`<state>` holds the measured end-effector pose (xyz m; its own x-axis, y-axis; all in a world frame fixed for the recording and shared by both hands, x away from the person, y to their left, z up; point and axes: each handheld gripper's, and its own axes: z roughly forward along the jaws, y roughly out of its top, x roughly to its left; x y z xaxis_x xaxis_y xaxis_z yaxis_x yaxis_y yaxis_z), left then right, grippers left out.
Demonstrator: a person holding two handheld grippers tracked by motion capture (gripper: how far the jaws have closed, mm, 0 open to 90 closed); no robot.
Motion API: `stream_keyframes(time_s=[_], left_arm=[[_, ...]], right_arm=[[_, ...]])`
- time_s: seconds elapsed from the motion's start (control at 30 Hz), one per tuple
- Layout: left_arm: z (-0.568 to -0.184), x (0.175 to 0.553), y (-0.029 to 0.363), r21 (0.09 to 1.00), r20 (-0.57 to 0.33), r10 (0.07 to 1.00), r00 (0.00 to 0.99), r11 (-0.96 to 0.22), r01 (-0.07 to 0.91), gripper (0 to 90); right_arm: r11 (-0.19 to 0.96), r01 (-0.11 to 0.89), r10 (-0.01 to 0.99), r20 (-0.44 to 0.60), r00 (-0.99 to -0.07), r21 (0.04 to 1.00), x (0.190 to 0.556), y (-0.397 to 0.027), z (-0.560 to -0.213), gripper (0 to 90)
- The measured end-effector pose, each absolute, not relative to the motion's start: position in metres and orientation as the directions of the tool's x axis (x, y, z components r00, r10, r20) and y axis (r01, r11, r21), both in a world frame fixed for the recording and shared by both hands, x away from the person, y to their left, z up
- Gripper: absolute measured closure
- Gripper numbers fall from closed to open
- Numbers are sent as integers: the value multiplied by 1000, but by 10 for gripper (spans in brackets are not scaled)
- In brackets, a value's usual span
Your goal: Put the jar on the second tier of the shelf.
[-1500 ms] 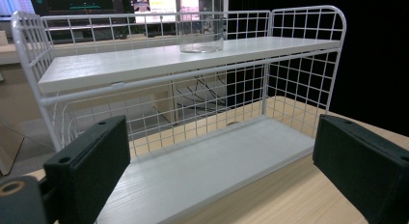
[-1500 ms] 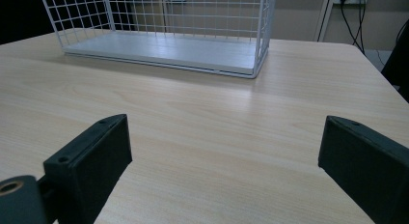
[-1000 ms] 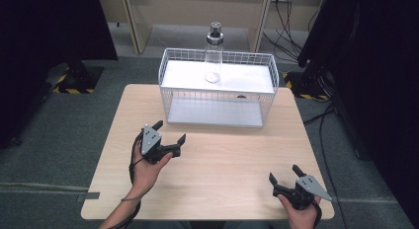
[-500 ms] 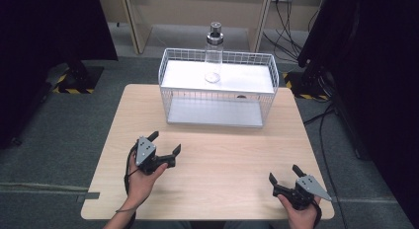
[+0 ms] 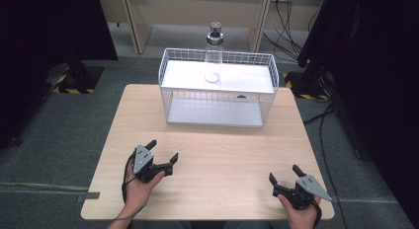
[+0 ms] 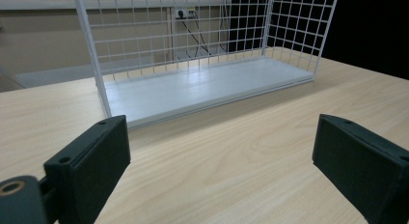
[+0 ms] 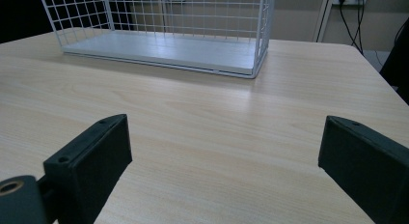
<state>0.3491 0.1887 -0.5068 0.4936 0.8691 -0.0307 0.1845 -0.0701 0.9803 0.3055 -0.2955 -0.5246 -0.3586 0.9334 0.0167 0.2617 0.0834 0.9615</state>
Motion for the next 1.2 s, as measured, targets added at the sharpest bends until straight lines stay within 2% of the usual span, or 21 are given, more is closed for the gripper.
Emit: stream_keyframes(time_s=[0.9,1.2], left_arm=[[-536,336,216,968,-53,894,445,-64,244,56],[-536,335,218,971,-54,895,442,-57,232,54]], right_arm=[[85,261,934,15,-357,962,305,-295,-525,47],[84,261,934,15,-356,962,305,-295,-525,47]])
